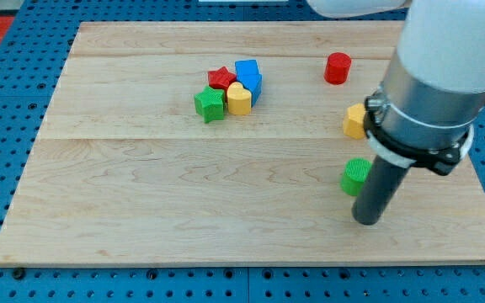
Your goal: Move the blue cube to the left of the red circle
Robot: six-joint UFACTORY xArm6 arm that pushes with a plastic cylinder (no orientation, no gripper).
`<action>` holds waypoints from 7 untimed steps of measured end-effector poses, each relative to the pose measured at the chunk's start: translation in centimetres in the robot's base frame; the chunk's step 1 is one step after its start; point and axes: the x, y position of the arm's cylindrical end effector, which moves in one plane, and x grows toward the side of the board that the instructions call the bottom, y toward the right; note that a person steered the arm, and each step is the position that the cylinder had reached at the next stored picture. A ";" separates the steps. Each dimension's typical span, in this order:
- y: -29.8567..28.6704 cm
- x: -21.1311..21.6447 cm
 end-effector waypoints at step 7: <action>-11.0 -15.5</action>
